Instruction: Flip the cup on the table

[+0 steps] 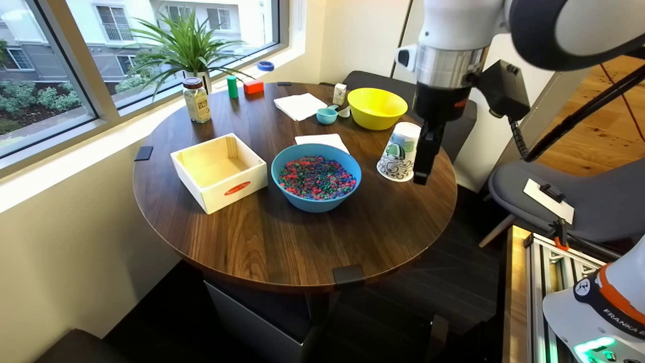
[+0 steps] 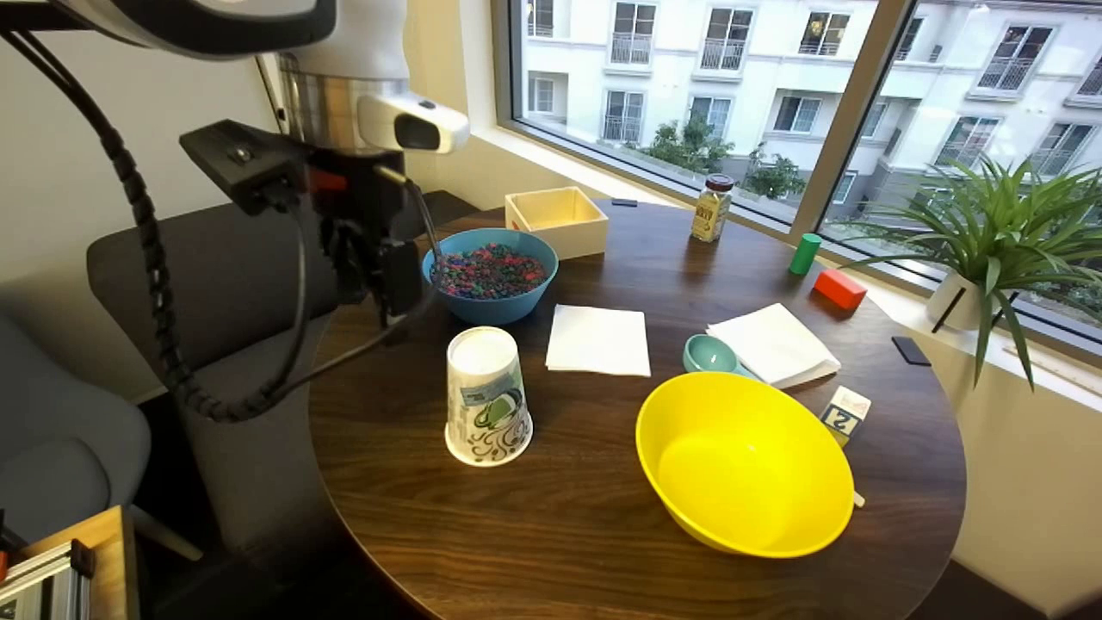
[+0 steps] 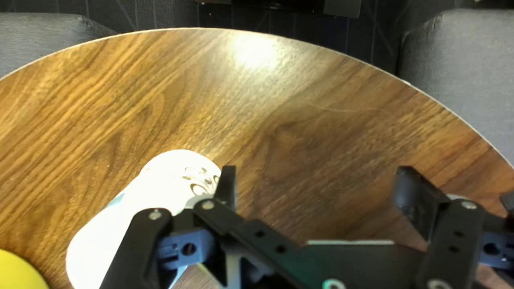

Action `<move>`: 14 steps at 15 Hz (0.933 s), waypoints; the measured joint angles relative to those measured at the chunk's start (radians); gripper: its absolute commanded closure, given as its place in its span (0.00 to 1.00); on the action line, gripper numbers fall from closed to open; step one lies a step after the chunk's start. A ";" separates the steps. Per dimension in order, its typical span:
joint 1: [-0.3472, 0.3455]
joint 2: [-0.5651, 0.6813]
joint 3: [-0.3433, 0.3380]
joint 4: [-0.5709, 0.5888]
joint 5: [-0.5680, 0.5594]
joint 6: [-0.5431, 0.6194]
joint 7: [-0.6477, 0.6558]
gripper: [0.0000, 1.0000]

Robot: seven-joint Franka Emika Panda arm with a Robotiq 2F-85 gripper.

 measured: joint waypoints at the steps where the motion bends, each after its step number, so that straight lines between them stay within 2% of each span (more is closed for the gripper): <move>1: -0.002 -0.036 -0.001 0.003 0.000 -0.005 0.032 0.00; 7: -0.066 -0.200 -0.073 -0.007 0.066 -0.073 0.167 0.00; 9: -0.090 -0.211 -0.090 -0.018 0.073 -0.073 0.180 0.00; 14: -0.093 -0.211 -0.087 -0.026 0.076 -0.073 0.194 0.00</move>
